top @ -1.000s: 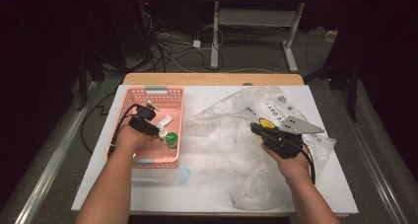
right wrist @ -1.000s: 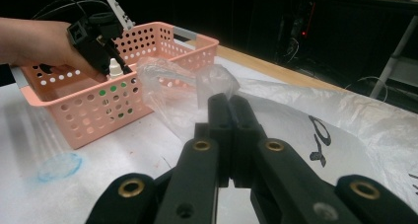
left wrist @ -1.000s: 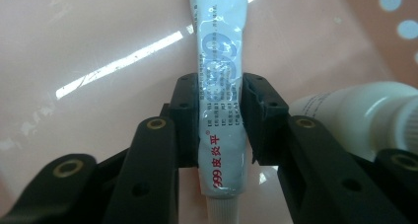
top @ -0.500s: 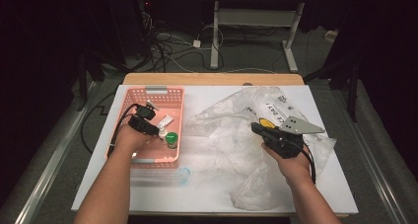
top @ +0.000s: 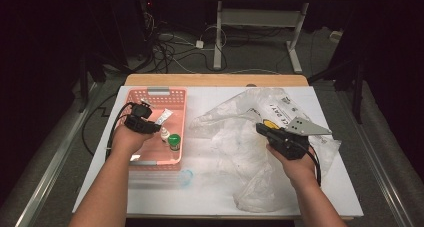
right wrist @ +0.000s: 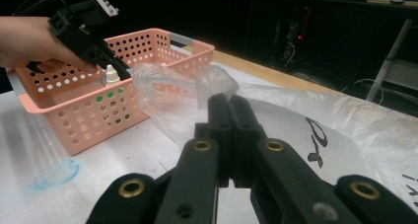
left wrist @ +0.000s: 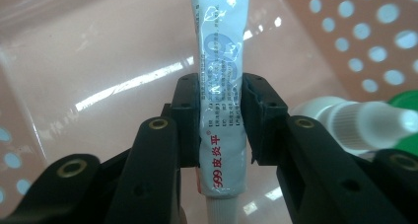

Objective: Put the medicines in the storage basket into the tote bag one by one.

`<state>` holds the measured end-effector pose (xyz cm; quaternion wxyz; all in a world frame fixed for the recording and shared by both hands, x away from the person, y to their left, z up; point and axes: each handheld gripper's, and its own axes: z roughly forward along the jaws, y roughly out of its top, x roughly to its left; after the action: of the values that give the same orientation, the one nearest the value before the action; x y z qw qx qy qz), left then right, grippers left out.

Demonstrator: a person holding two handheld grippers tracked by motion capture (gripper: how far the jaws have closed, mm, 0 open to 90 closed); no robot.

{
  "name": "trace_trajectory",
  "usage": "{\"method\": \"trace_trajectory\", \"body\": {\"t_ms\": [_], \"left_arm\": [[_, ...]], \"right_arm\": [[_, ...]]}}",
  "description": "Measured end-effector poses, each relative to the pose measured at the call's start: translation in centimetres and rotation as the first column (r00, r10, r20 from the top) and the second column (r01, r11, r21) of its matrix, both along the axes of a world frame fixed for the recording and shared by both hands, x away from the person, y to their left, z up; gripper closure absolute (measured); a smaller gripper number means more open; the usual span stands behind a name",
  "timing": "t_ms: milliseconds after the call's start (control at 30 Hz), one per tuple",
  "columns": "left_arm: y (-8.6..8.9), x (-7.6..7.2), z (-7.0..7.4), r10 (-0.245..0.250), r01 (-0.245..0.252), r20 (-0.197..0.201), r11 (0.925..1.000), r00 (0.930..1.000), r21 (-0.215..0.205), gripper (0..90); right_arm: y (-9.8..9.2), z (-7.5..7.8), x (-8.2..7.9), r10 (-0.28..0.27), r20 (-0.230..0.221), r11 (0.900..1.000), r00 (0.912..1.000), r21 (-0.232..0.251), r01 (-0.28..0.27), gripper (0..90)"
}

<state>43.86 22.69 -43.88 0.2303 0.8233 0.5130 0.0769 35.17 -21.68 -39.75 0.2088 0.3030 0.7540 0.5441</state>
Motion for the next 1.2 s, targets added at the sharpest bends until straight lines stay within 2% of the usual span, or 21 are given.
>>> {"method": "trace_trajectory", "body": {"t_ms": [167, 333, 500, 700, 933, 1067, 1200], "left_arm": [[0.1, -0.6, 0.7, 0.016, -0.015, 0.03, 0.9992, 0.9994, -0.036, 68.3], [0.2, -1.4, 1.2, 0.034, -0.029, 0.077, 0.9975, 0.9965, -0.064, 68.3], [0.3, -2.4, 1.7, 0.046, -0.034, 0.148, 0.9958, 0.988, -0.085, 68.2], [0.9, -3.7, 2.5, 0.062, -0.035, 0.219, 0.9919, 0.9737, -0.122, 68.2], [0.8, -5.4, 3.2, 0.057, -0.009, 0.282, 0.9858, 0.9578, -0.168, 68.3], [0.6, -6.6, 3.6, 0.063, 0.004, 0.325, 0.9791, 0.9437, -0.204, 68.2], [0.4, -7.7, 3.7, 0.07, 0.013, 0.364, 0.9751, 0.9289, -0.221, 68.2]], "right_arm": [[0.0, 0.1, -0.1, 0.004, 0.007, 1.0, 1.0, -0.008, -0.003, 90.0], [-0.1, 0.1, -0.2, 0.005, 0.012, 1.0, 0.9999, -0.008, -0.005, 90.0], [-0.2, 0.1, -0.2, 0.002, 0.015, 1.0, 0.9999, -0.01, -0.002, 90.0], [-0.2, 0.1, -0.3, 0.006, 0.028, 1.0, 0.9996, -0.01, -0.006, 90.0], [-0.1, 0.0, -0.3, 0.005, 0.033, 1.0, 0.9995, -0.007, -0.004, 90.0], [-0.1, 0.0, -0.4, 0.003, 0.034, 1.0, 0.9994, -0.007, -0.003, 90.0], [-0.1, 0.1, -0.5, 0.002, 0.035, 1.0, 0.9994, -0.008, -0.001, 90.0]]}}
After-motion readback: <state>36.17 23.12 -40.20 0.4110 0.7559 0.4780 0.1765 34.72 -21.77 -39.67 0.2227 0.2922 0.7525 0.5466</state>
